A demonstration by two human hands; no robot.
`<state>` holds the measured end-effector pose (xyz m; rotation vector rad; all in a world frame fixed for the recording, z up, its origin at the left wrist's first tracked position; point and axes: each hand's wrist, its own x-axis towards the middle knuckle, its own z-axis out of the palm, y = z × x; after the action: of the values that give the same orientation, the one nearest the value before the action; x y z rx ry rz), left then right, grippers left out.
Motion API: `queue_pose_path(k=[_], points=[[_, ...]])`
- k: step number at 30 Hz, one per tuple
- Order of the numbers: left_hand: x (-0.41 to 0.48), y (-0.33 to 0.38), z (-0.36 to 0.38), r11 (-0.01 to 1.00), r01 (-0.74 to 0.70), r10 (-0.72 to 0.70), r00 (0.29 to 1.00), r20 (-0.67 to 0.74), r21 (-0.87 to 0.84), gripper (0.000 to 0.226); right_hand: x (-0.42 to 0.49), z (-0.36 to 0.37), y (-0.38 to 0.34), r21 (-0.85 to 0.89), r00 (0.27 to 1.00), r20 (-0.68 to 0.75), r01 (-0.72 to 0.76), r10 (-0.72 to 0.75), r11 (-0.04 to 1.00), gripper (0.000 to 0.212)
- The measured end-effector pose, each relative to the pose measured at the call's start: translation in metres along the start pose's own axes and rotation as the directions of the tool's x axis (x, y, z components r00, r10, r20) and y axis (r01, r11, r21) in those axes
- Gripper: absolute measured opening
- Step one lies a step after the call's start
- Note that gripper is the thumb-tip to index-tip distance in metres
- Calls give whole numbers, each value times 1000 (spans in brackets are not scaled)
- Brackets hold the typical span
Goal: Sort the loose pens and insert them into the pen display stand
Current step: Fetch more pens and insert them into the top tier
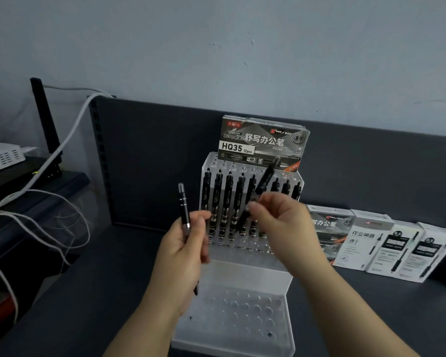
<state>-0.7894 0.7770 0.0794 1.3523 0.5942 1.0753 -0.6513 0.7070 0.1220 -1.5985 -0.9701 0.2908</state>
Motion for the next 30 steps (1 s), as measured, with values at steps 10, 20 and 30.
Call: queue_pose_path(k=[10, 20, 30], points=[[3, -3, 10, 998, 32, -37, 995, -91, -61, 28, 12, 8, 29, -417, 996, 7, 83, -88, 905, 19], [3, -3, 11, 997, -70, 71, 992, -107, 12, 19, 13, 11, 27, -532, 991, 88, 130, -98, 837, 17], [-2, 0, 22, 966, 63, -84, 994, -77, -249, 21, -18, 2, 14, -211, 992, 61, 120, -110, 970, 9]])
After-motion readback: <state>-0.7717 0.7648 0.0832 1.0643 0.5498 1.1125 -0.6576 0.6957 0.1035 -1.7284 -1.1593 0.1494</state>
